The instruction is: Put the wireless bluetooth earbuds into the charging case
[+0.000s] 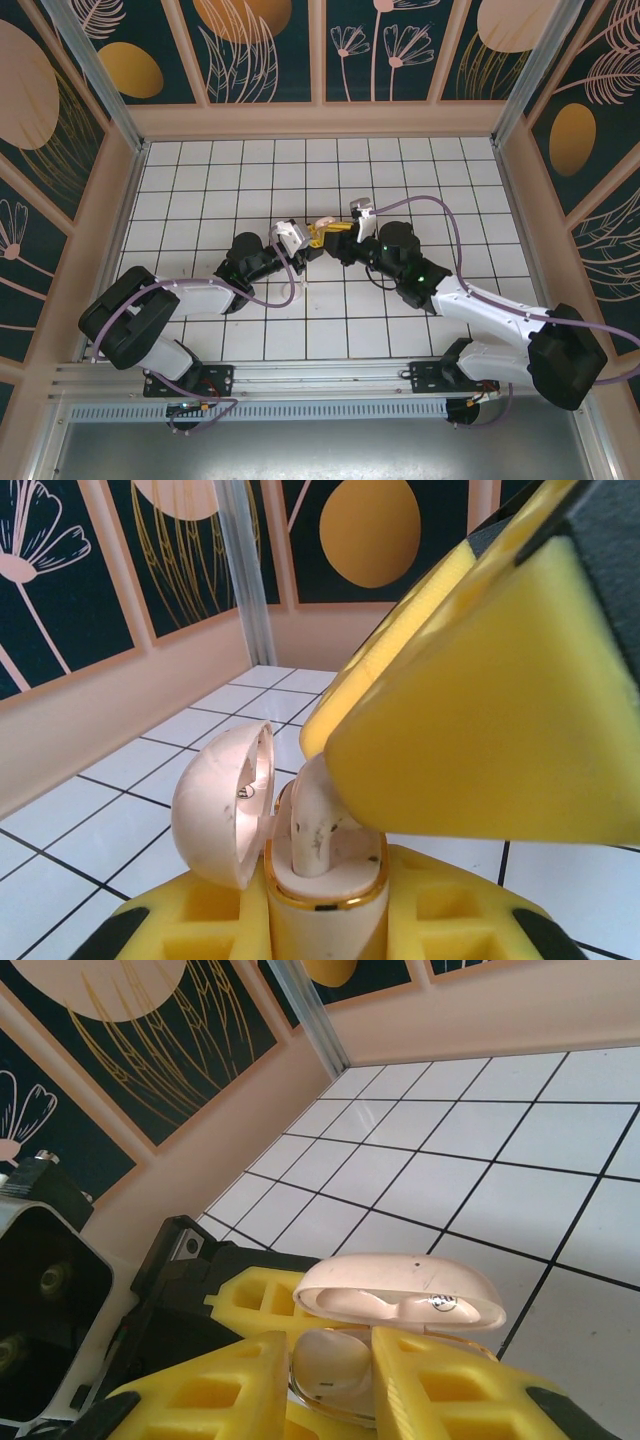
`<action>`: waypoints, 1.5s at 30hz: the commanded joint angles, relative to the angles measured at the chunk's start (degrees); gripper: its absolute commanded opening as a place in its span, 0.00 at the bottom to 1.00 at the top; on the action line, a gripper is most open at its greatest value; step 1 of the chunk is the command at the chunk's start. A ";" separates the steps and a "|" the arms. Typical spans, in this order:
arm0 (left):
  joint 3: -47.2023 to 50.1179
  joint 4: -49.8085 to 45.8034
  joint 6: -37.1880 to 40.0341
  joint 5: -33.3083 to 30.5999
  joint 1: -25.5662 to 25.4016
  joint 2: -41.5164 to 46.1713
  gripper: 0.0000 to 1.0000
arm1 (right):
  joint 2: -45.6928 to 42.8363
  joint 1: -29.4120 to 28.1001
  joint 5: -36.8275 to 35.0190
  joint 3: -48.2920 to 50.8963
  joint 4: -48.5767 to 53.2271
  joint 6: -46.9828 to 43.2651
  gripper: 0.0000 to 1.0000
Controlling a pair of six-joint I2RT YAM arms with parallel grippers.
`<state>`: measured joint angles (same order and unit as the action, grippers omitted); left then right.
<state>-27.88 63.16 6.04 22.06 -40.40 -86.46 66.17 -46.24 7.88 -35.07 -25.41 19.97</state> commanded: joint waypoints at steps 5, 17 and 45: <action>-1.88 3.90 1.69 4.23 -0.92 1.98 0.10 | 1.13 -0.17 1.01 -2.11 1.15 -0.93 0.32; -1.89 3.90 1.44 4.44 -0.97 2.08 0.10 | 0.28 -0.01 1.17 -2.62 0.71 0.36 0.39; -1.85 6.60 -1.50 5.57 -0.99 1.59 0.10 | -1.57 3.04 5.10 -4.83 1.86 5.30 0.40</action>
<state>-28.10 64.64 4.93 22.24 -40.40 -86.28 65.28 -44.12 13.19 -37.69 -22.44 24.53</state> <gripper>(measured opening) 0.196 0.409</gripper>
